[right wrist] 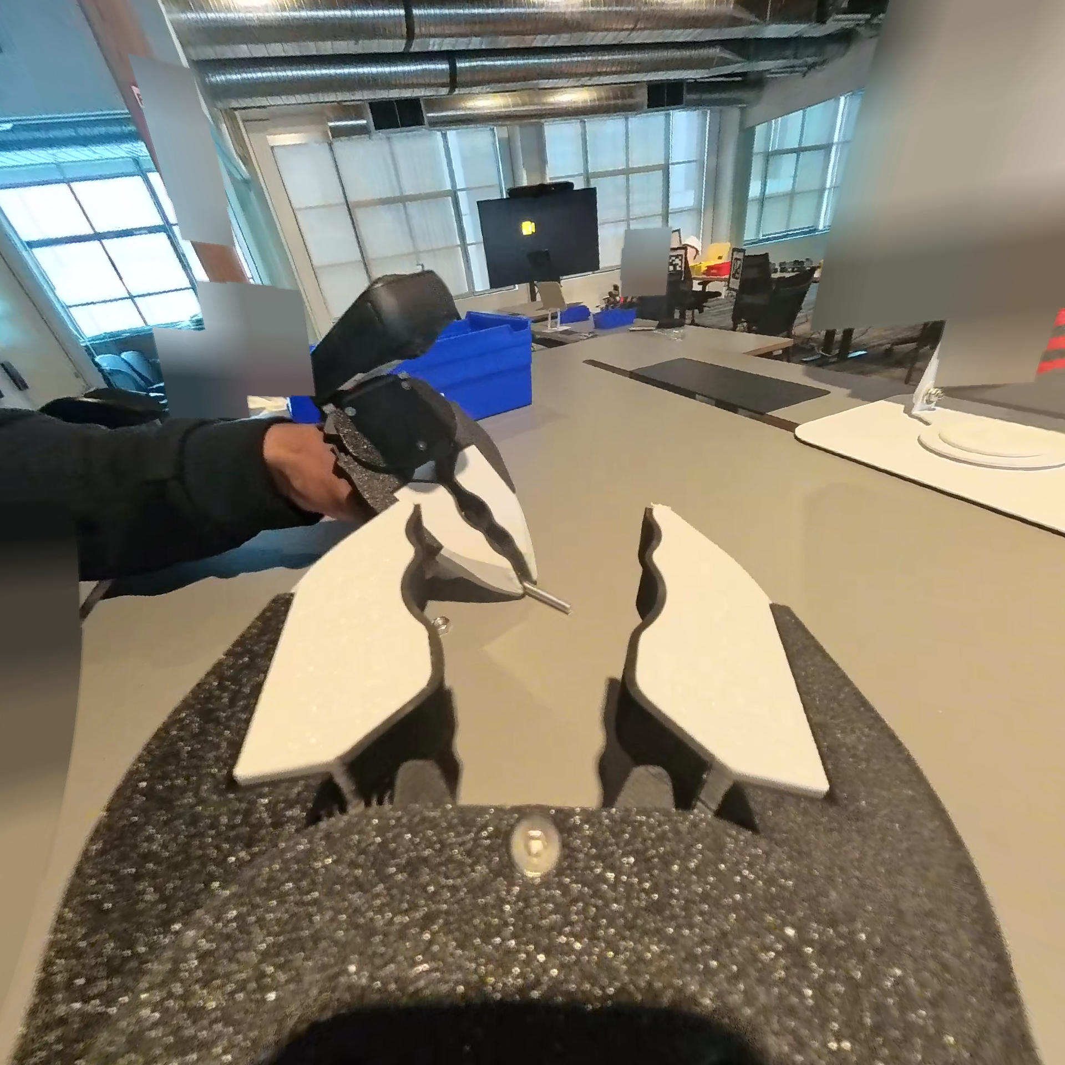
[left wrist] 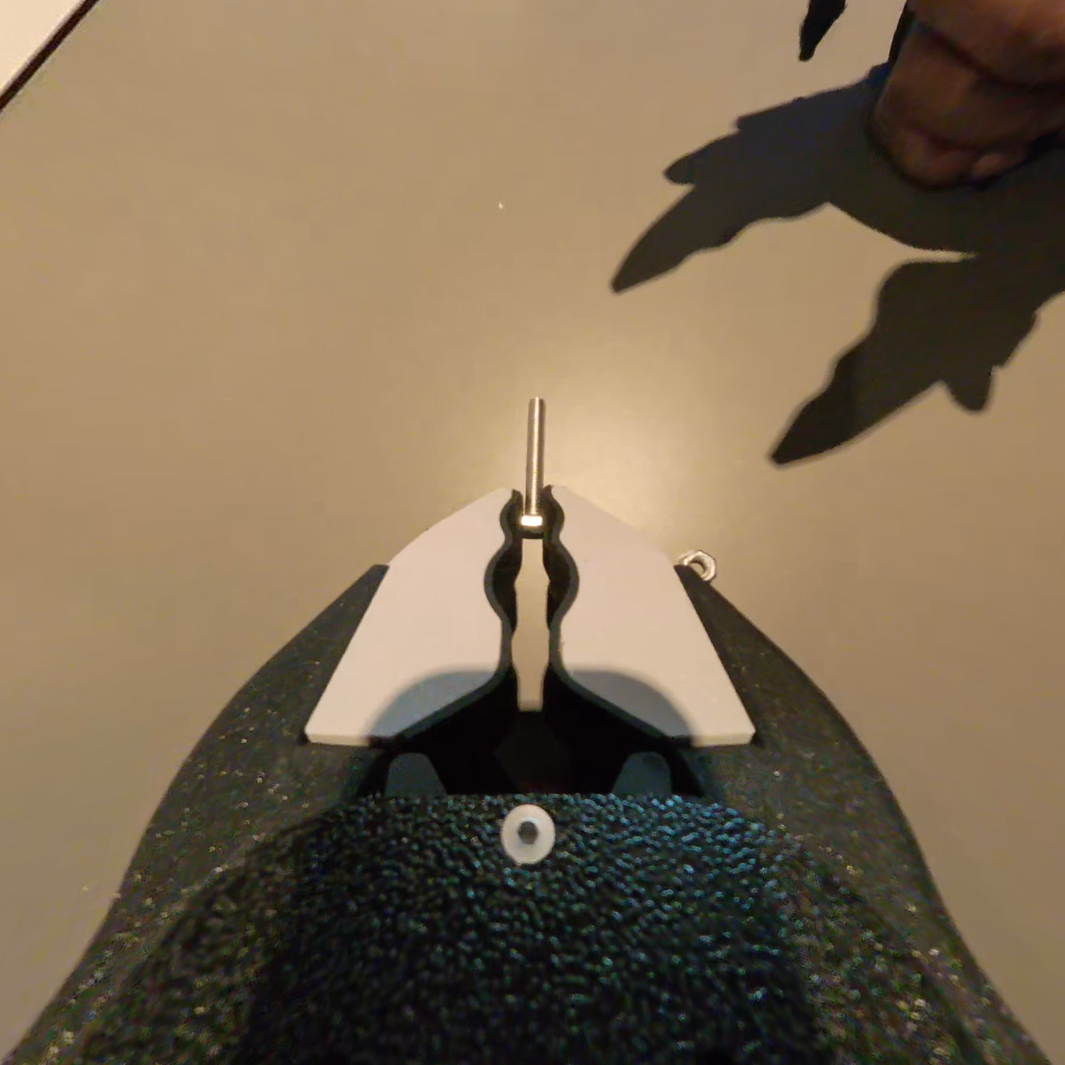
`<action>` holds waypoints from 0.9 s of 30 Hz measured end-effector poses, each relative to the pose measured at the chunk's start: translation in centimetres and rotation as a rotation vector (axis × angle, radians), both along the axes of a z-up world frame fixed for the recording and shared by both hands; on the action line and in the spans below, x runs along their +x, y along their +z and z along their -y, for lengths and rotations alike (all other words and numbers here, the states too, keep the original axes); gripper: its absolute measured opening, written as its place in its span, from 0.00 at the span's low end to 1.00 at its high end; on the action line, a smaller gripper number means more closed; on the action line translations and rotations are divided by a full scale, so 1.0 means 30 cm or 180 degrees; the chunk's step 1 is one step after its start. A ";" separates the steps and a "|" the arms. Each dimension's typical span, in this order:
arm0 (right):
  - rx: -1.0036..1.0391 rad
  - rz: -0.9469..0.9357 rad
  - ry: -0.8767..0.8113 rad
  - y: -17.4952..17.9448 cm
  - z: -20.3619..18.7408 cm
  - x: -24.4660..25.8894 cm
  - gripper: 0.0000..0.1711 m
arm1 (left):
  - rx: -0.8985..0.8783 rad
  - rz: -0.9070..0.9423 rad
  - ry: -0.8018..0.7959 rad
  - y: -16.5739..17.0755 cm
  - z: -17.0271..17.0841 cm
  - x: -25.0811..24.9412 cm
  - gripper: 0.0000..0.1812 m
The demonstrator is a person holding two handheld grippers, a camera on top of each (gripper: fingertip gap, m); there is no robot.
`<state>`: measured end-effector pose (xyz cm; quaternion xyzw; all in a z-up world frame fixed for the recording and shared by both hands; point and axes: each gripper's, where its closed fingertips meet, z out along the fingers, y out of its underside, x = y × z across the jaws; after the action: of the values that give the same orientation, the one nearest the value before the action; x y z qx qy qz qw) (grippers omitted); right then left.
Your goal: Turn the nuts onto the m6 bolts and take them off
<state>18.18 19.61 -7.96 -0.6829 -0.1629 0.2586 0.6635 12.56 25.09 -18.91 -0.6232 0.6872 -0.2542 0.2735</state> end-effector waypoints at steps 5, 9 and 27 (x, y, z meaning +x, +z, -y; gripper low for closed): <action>-0.0063 -0.0119 0.0003 0.000 -0.006 0.012 0.42 | -0.0186 0.0084 0.0033 0.011 -0.004 -0.003 0.03; -0.0216 -0.0367 -0.0014 0.003 -0.024 0.036 0.41 | -0.0527 0.0676 0.0118 0.102 -0.028 0.025 0.03; -0.0249 -0.0790 0.0445 0.039 -0.320 -0.026 0.32 | 0.0186 0.2784 -0.0029 0.389 -0.166 0.113 0.03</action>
<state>17.39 29.20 -6.80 -0.6580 -0.1166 0.3928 0.6318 15.96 30.08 -7.25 -0.4459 0.5164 -0.4758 0.5552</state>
